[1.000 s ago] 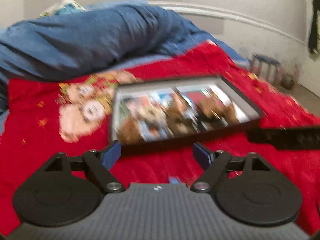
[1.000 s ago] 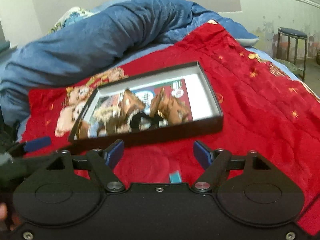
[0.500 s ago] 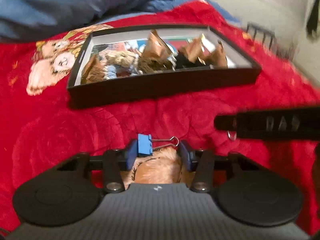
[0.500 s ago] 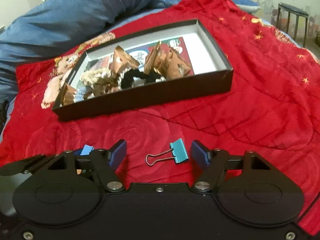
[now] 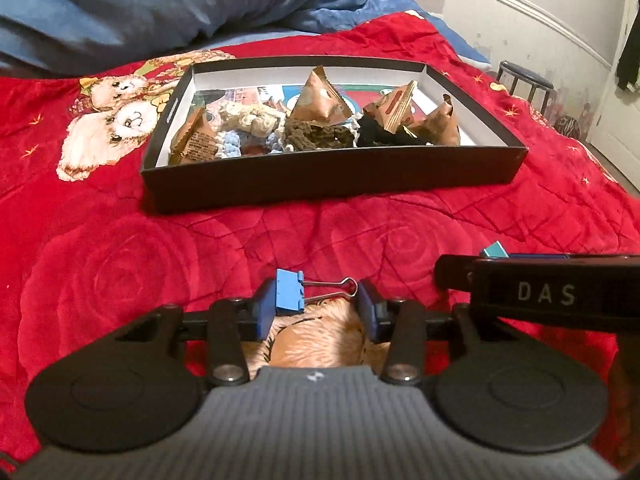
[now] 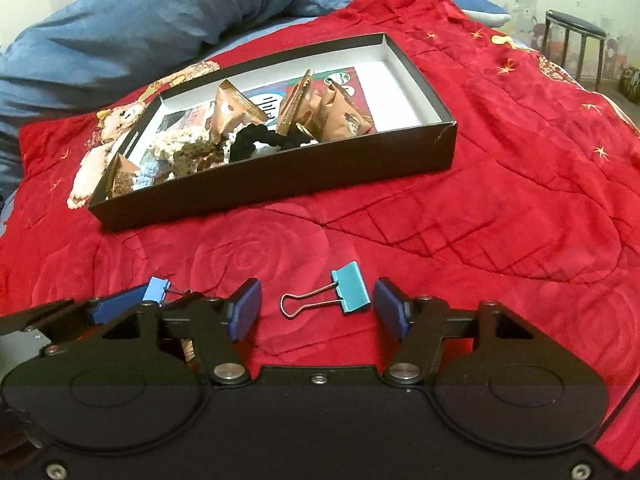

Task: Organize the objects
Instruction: 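Grasp a blue binder clip with the left gripper while the right gripper grasps another, then carry both binder clips up over the black box with both grippers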

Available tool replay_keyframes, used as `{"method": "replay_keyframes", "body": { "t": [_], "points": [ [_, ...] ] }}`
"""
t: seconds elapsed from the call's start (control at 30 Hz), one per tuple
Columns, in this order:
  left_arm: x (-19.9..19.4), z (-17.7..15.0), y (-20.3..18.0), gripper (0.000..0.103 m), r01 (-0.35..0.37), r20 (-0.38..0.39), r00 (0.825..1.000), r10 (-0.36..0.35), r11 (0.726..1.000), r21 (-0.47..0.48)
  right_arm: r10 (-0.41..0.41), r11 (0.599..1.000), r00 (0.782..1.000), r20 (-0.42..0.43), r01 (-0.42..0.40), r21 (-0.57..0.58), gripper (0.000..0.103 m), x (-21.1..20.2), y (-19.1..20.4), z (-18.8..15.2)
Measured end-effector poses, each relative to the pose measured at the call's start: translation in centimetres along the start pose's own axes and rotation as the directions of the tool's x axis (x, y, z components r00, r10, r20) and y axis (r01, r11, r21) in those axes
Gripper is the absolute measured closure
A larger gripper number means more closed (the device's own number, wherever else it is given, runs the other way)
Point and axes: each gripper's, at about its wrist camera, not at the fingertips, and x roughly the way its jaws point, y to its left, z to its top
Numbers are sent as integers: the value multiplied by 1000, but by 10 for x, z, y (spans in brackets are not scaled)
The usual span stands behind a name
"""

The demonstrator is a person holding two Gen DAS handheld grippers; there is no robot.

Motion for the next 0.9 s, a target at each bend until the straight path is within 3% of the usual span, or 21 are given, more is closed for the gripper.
{"method": "replay_keyframes", "body": {
  "t": [0.07, 0.53, 0.73, 0.9],
  "points": [
    [-3, -2, -1, 56, -23, 12, 1000, 22, 1000, 15, -12, 1000, 1000, 7, 12, -8, 52, 0, -1, -2],
    [-31, -13, 17, 56, -168, 39, 985, 170, 984, -53, -78, 995, 995, 56, 81, -64, 55, 1, 14, -13],
    [-44, -17, 17, 56, -181, 48, 982, 183, 982, -59, -24, 999, 999, 46, 22, 30, 56, -3, 4, -6],
    [-45, -17, 18, 56, -197, 69, 977, 201, 978, -69, 43, 995, 995, 86, -50, 85, 56, -11, 1, 4]
  ]
}}
